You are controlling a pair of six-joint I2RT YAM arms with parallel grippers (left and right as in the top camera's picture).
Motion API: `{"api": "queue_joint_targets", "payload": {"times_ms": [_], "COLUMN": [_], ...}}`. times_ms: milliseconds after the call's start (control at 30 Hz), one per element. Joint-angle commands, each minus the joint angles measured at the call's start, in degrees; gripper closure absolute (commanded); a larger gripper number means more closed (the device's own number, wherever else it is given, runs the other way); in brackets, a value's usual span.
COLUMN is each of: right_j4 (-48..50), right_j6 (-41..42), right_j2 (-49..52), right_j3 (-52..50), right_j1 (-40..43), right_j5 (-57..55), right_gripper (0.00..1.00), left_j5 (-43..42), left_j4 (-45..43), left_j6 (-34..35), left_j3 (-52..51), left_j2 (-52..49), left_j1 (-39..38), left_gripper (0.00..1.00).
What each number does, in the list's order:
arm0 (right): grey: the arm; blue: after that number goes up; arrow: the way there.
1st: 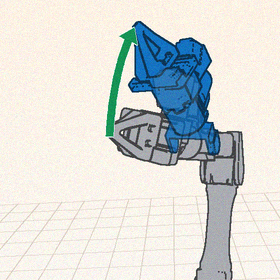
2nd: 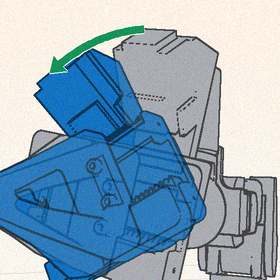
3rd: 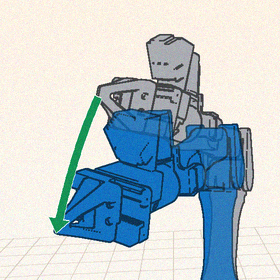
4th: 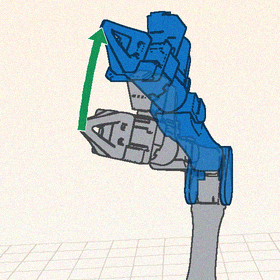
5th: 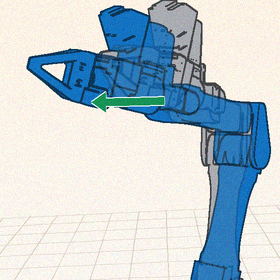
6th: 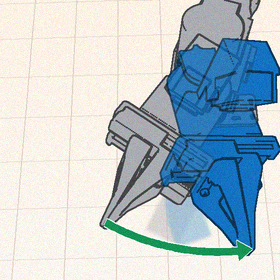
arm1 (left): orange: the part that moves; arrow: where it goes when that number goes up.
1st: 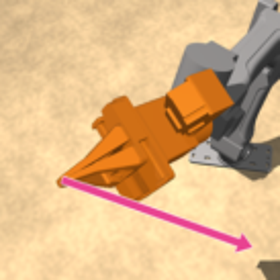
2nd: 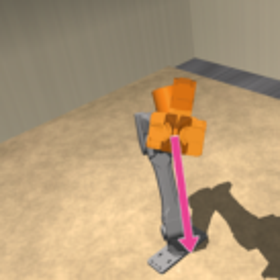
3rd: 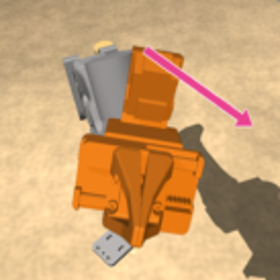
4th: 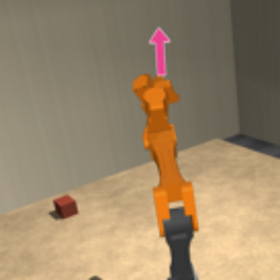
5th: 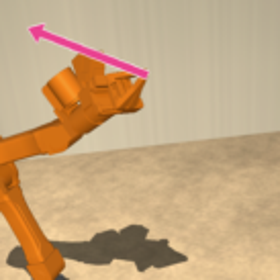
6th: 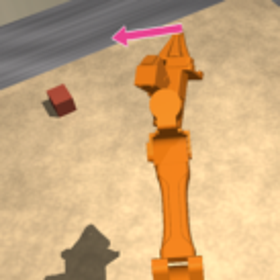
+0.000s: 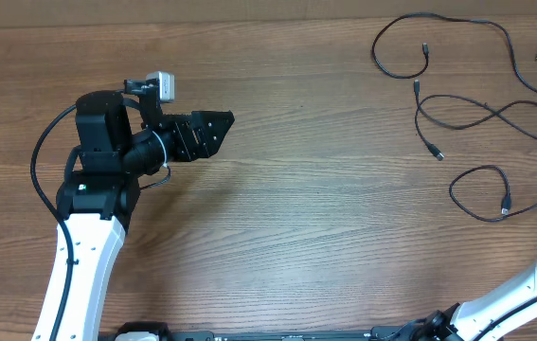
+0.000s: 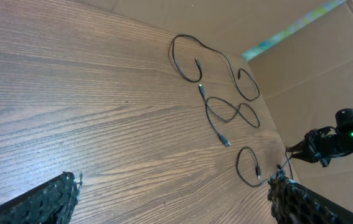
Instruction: Untangle cables
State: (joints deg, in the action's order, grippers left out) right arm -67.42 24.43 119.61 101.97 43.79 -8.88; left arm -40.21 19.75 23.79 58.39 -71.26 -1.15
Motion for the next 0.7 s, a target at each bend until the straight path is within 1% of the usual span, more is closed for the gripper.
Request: {"api": "queue_joint_targets", "payload": {"times_ms": [0, 200, 267, 400, 567, 667], "right_j4": [0.57, 1.25, 1.81, 3.37, 4.24, 5.07], "right_j6": [0.17, 0.13, -0.33, -4.81, -4.9, -6.67], "right_j2": [0.15, 0.15, 0.15, 0.15, 0.15, 0.15], "right_j3": [-0.13, -0.13, -0.13, -0.13, -0.13, -0.13], "right_j1": [-0.17, -0.17, -0.17, -0.26, -0.39, -0.39], "right_j5": [1.29, 1.29, 2.16, 6.67, 7.37, 8.44], "right_gripper": [0.84, 0.96, 0.96, 0.96, 0.96, 0.96], "left_j5": [0.17, 0.2, 0.17, 0.31, 0.33, 0.35], "left_j4": [-0.07, -0.07, -0.07, -0.11, -0.11, -0.15], "left_j6": [-1.11, -1.11, -1.11, -1.14, -1.11, -1.11], "left_j3": [1.03, 1.03, 1.03, 1.03, 1.03, 1.03], "left_j2": [-0.26, -0.26, -0.26, -0.26, -0.26, -0.26], "left_j1": [0.0, 0.0, 0.0, 0.0, 0.0, 0.0], "left_gripper": [0.0, 0.0, 0.0, 0.0, 0.0, 0.01]}}
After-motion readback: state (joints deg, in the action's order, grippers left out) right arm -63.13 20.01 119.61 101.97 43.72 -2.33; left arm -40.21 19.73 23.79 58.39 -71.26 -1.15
